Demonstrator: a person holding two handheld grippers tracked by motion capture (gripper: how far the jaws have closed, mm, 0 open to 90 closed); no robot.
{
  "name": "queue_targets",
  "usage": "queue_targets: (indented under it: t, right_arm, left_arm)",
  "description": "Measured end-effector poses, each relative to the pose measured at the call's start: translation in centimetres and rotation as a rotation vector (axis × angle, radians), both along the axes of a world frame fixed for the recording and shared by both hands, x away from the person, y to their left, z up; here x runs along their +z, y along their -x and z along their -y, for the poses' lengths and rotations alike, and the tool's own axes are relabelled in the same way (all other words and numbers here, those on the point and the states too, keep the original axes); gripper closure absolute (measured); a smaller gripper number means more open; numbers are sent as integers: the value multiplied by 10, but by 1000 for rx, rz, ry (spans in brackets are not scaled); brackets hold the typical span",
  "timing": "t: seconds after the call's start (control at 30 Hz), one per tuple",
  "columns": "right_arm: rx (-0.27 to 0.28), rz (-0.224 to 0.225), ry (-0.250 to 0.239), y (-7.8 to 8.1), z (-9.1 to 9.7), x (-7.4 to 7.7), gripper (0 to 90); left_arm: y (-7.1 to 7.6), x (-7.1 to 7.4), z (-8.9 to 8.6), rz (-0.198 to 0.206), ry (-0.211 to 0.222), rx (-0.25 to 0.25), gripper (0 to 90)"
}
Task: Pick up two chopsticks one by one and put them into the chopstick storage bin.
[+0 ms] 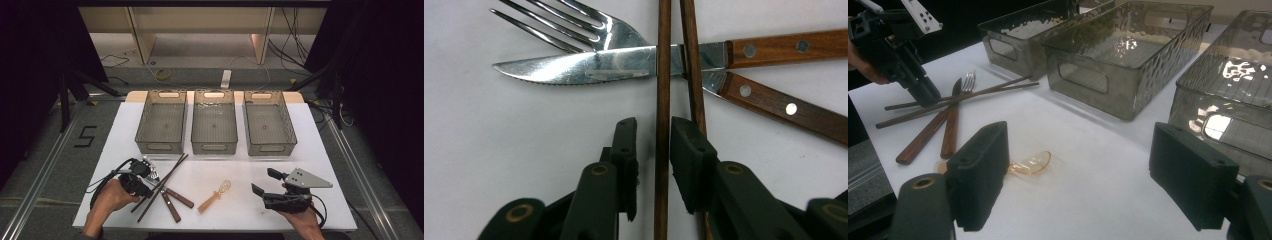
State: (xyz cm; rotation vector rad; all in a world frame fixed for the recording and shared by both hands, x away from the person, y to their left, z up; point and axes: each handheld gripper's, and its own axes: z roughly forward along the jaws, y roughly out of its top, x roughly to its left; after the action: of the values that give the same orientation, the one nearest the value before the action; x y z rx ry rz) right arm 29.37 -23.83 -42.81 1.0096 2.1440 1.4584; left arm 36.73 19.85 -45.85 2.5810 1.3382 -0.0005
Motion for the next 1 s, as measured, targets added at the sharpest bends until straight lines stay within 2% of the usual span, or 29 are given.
queue_targets:
  t: [0.27, 0.5, 1.0]
  right_arm:
    - [0, 1, 1, 0, 0, 0, 248]
    - [0, 0, 2, 0, 0, 0, 248]
    - [1, -2, 4, 0, 0, 0, 249]
  left_arm:
    - [0, -2, 1, -6, 15, 4, 821]
    - [1, 0, 0, -1, 25, 3, 838]
    - [3, 14, -6, 64, 46, 15, 843]
